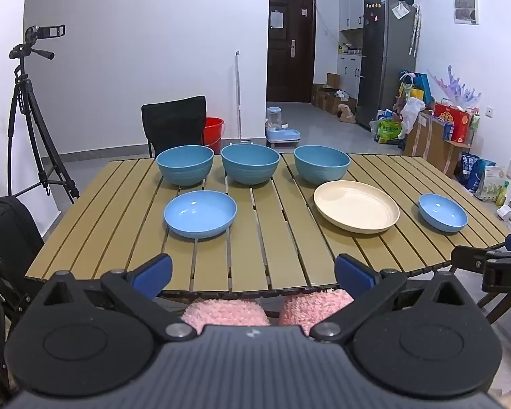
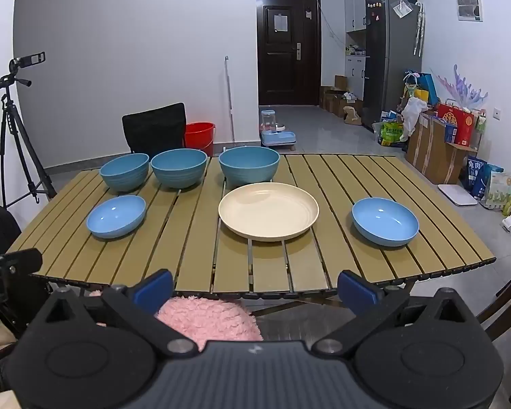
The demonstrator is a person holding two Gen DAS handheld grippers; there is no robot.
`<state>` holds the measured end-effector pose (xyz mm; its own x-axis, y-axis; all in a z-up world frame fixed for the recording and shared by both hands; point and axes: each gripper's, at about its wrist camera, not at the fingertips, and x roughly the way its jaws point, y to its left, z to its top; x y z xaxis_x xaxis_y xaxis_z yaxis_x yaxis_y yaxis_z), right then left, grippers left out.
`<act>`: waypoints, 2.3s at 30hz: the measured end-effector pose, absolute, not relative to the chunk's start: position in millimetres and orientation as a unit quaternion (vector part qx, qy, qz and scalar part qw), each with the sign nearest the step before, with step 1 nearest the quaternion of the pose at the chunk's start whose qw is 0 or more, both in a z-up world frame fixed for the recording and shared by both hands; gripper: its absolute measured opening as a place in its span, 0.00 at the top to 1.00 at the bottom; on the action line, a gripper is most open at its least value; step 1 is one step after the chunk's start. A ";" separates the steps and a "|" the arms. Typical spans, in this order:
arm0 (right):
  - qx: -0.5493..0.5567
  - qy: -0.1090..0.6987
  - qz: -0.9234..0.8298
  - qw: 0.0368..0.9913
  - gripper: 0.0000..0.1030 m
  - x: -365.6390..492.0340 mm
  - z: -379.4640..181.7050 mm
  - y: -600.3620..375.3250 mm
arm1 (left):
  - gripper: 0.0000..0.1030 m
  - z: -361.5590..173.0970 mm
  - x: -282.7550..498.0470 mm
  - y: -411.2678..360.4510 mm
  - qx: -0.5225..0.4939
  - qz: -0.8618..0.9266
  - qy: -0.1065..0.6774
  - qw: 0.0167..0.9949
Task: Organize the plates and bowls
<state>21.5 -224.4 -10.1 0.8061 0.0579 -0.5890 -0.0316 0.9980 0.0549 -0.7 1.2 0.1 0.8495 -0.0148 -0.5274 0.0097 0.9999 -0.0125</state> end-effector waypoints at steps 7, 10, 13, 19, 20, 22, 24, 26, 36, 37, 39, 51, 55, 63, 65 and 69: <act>0.020 0.308 0.023 0.951 0.00 20.9 -9.9 -224.1 | 0.00 5.9 1.5 16.2 -0.009 -0.010 0.279 0.960; 0.021 0.308 0.024 0.951 0.00 20.9 -9.9 -224.3 | 0.00 0.5 -1.1 4.0 -0.001 -0.005 0.274 0.962; 0.021 0.308 0.023 0.951 0.00 20.9 -9.7 -224.3 | 0.00 1.0 -1.3 5.4 -0.002 -0.006 0.275 0.962; 0.021 0.307 0.024 0.951 0.00 20.9 -9.5 -224.3 | 0.00 2.6 -1.4 3.1 0.000 -0.003 0.273 0.962; 0.021 0.307 0.024 0.951 0.00 20.8 -9.5 -224.4 | 0.00 3.0 -1.6 3.3 0.000 -0.004 0.273 0.962; 0.021 0.307 0.024 0.951 0.00 20.5 -9.3 -224.4 | 0.00 4.0 -2.1 3.9 -0.001 -0.005 0.272 0.962; 0.021 0.307 0.024 0.951 0.00 20.4 -9.1 -224.5 | 0.00 5.2 -2.6 4.3 0.000 -0.005 0.271 0.963; 0.021 0.307 0.024 0.951 0.00 20.3 -9.0 -224.5 | 0.00 6.2 -2.6 5.1 0.001 -0.005 0.270 0.963; 0.021 0.305 0.024 0.952 0.00 19.6 -8.7 -224.4 | 0.00 5.5 -1.7 0.8 0.003 -0.006 0.267 0.964; 0.021 0.305 0.024 0.952 0.00 19.5 -8.7 -224.4 | 0.00 5.9 -1.4 0.8 0.003 -0.006 0.267 0.964; 0.021 0.305 0.024 0.952 0.00 19.4 -8.7 -224.3 | 0.00 5.9 -3.0 2.0 0.002 -0.006 0.267 0.964; 0.020 0.304 0.025 0.952 0.00 19.2 -6.6 -222.2 | 0.00 5.0 -3.4 2.2 0.003 -0.007 0.265 0.964; 0.020 0.304 0.025 0.952 0.00 19.0 -1.6 -221.8 | 0.00 6.3 -2.9 3.6 0.003 -0.008 0.264 0.965; 0.020 0.303 0.025 0.952 0.00 18.9 -2.9 -221.8 | 0.00 4.3 -4.7 0.6 0.004 -0.008 0.262 0.965; 0.020 0.303 0.025 0.953 0.00 18.8 -3.2 -221.7 | 0.00 4.6 -4.7 0.1 0.004 -0.008 0.262 0.965; 0.020 0.303 0.025 0.953 0.00 19.1 5.7 -222.9 | 0.00 4.6 -4.7 0.1 0.004 -0.008 0.262 0.965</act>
